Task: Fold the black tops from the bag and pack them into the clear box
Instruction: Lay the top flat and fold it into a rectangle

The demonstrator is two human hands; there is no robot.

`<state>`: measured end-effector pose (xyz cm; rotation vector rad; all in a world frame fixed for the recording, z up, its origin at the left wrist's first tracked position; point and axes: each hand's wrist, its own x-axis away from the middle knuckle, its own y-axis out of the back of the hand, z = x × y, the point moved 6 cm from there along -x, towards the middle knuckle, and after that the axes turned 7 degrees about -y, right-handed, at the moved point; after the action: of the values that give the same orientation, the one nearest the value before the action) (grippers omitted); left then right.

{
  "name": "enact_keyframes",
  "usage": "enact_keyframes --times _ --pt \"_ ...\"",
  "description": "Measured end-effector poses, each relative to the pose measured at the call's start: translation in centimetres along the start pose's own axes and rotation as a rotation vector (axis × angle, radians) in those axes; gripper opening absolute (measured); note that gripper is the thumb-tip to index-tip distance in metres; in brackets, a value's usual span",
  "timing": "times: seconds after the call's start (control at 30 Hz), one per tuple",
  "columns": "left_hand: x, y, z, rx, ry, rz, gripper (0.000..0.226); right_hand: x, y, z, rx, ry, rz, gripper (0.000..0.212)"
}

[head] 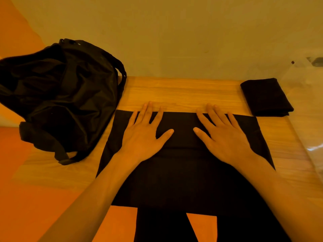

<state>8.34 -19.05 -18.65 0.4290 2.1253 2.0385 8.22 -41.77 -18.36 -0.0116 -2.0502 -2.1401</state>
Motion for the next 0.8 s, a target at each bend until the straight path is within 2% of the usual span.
enact_keyframes --times 0.27,0.33,0.4,0.5,0.57,0.8 --pt "0.8 0.4 2.4 0.054 0.066 -0.030 0.072 -0.2 0.2 -3.7 0.023 -0.106 0.016 0.075" --pt "0.7 1.3 1.8 0.044 0.060 -0.074 0.075 -0.1 1.0 -2.6 -0.012 -0.100 -0.020 0.080" --pt "0.7 2.2 0.5 0.037 0.023 -0.117 0.076 -0.1 2.0 -0.3 -0.059 -0.053 -0.058 0.074" --pt "0.4 1.4 -1.5 0.020 -0.044 -0.095 0.078 -0.5 1.6 3.6 -0.057 0.048 -0.044 0.068" --pt "0.4 0.4 -1.5 -0.011 -0.033 -0.069 0.081 -0.9 0.4 4.5 -0.015 0.046 -0.027 0.069" --pt "0.7 -0.2 -0.4 -0.012 -0.015 -0.085 0.081 -0.7 -0.1 -0.7 -0.001 -0.041 -0.030 0.069"
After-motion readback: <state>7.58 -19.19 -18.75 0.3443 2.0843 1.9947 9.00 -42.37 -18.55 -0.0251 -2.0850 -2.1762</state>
